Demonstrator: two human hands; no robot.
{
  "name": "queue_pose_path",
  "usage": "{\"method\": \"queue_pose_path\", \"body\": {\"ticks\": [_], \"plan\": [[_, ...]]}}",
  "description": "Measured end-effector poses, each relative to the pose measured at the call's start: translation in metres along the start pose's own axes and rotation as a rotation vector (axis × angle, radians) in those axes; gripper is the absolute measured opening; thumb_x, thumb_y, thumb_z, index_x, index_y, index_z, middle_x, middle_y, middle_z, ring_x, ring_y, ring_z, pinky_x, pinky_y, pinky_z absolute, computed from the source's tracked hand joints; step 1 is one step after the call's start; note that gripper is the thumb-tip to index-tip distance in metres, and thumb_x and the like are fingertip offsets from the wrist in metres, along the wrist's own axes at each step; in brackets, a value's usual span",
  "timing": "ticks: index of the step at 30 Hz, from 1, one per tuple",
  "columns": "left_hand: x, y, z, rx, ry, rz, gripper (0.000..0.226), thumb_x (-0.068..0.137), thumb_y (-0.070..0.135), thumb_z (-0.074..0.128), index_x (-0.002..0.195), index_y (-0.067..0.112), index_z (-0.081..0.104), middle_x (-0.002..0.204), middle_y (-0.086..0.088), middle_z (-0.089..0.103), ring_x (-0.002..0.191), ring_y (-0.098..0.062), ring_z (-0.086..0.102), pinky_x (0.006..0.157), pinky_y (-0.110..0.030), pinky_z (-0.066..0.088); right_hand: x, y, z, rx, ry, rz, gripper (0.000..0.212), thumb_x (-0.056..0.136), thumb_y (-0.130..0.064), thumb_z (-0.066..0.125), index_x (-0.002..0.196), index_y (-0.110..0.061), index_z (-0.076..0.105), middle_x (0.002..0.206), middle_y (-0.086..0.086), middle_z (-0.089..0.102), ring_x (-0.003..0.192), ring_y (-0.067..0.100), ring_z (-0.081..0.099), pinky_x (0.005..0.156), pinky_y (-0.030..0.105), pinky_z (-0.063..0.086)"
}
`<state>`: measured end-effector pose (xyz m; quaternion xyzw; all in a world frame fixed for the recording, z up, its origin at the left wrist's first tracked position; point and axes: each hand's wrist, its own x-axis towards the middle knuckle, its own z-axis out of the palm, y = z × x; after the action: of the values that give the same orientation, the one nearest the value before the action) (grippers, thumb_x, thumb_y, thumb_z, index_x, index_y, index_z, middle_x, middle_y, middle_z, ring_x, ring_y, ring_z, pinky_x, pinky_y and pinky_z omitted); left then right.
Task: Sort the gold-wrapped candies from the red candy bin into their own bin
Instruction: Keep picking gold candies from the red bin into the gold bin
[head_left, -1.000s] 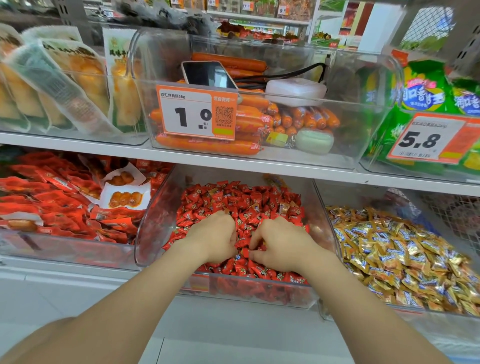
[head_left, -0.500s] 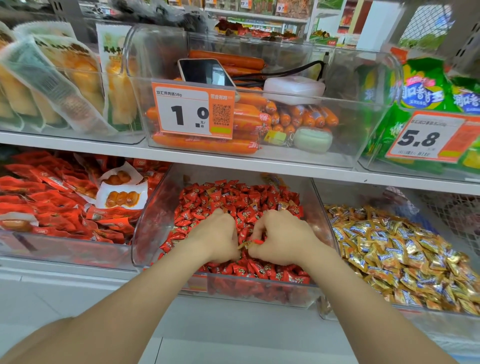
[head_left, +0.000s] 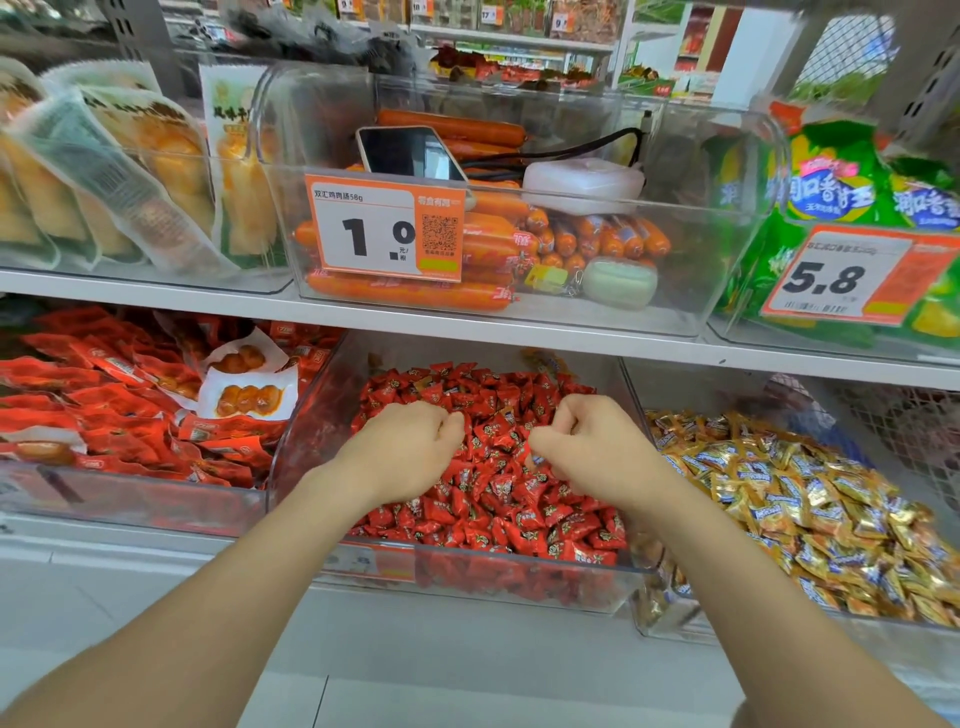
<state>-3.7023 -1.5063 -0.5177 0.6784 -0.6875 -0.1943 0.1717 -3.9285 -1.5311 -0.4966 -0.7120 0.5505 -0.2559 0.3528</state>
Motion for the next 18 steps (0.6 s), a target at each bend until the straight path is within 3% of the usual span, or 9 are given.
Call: {"method": "queue_pose_path", "body": {"ticks": [3, 6, 8, 10, 12, 14, 16, 18], "plan": [[0.004, -0.006, 0.006, 0.026, -0.036, 0.025, 0.031, 0.108, 0.034, 0.050, 0.085, 0.014, 0.046, 0.070, -0.001, 0.058, 0.057, -0.018, 0.050, 0.055, -0.036, 0.040, 0.002, -0.002, 0.003, 0.136, -0.052, 0.071, 0.009, 0.093, -0.025, 0.064, 0.097, -0.018, 0.069, 0.070, -0.001, 0.062, 0.061, 0.016, 0.058, 0.056, 0.034, 0.052], [0.013, -0.015, 0.011, 0.008, -0.047, 0.028, 0.008, 0.106, 0.011, 0.050, 0.101, 0.016, 0.055, 0.080, 0.001, 0.061, 0.059, -0.013, 0.056, 0.050, -0.033, 0.046, 0.007, -0.003, 0.007, 0.227, -0.098, 0.093, 0.028, 0.099, -0.020, 0.051, 0.092, -0.011, 0.076, 0.070, 0.003, 0.055, 0.054, 0.014, 0.044, 0.048, 0.026, 0.036], [0.018, -0.018, 0.010, 0.006, -0.036, 0.034, 0.033, 0.099, -0.003, 0.043, 0.107, 0.022, 0.063, 0.094, -0.001, 0.067, 0.072, -0.010, 0.062, 0.058, -0.029, 0.052, 0.009, -0.001, 0.010, 0.231, -0.129, 0.078, 0.030, 0.101, -0.023, 0.053, 0.085, -0.008, 0.073, 0.069, 0.006, 0.048, 0.051, 0.014, 0.039, 0.046, 0.025, 0.034], [0.023, -0.016, 0.010, 0.009, -0.039, 0.080, 0.055, 0.093, -0.011, 0.039, 0.105, 0.033, 0.068, 0.100, 0.004, 0.070, 0.085, -0.005, 0.067, 0.067, -0.025, 0.054, 0.011, 0.001, 0.014, 0.136, -0.142, 0.013, 0.031, 0.104, -0.031, 0.060, 0.083, -0.011, 0.072, 0.064, 0.004, 0.054, 0.050, 0.015, 0.046, 0.045, 0.027, 0.041], [0.023, -0.010, 0.012, 0.008, -0.085, 0.122, 0.057, 0.094, -0.011, 0.036, 0.104, 0.033, 0.072, 0.091, 0.008, 0.070, 0.073, 0.001, 0.064, 0.058, -0.018, 0.046, 0.014, 0.003, 0.017, -0.009, -0.129, -0.069, 0.023, 0.105, -0.028, 0.062, 0.090, -0.016, 0.074, 0.070, -0.003, 0.071, 0.050, 0.011, 0.055, 0.048, 0.028, 0.048], [0.022, -0.005, 0.020, 0.036, -0.160, 0.154, 0.051, 0.098, -0.005, 0.036, 0.107, 0.028, 0.073, 0.084, 0.005, 0.069, 0.063, 0.001, 0.059, 0.054, -0.019, 0.045, 0.017, 0.005, 0.021, -0.188, -0.108, -0.138, 0.020, 0.105, -0.019, 0.057, 0.100, -0.024, 0.075, 0.076, -0.005, 0.074, 0.050, 0.006, 0.055, 0.051, 0.026, 0.049], [0.020, -0.003, 0.028, 0.094, -0.227, 0.176, 0.045, 0.096, 0.007, 0.039, 0.104, 0.035, 0.074, 0.080, 0.007, 0.069, 0.072, -0.004, 0.061, 0.068, -0.032, 0.057, 0.019, 0.006, 0.024, -0.343, -0.069, -0.135, 0.025, 0.103, -0.019, 0.052, 0.099, -0.030, 0.074, 0.070, -0.010, 0.065, 0.058, 0.007, 0.054, 0.060, 0.030, 0.053], [0.018, -0.001, 0.030, 0.143, -0.246, 0.198, 0.027, 0.090, 0.022, 0.054, 0.098, 0.038, 0.074, 0.080, 0.013, 0.065, 0.079, -0.009, 0.061, 0.076, -0.037, 0.059, 0.019, 0.007, 0.026, -0.416, -0.011, -0.098, 0.020, 0.097, -0.028, 0.054, 0.089, -0.029, 0.071, 0.067, -0.011, 0.063, 0.070, 0.013, 0.062, 0.075, 0.038, 0.059]]}}
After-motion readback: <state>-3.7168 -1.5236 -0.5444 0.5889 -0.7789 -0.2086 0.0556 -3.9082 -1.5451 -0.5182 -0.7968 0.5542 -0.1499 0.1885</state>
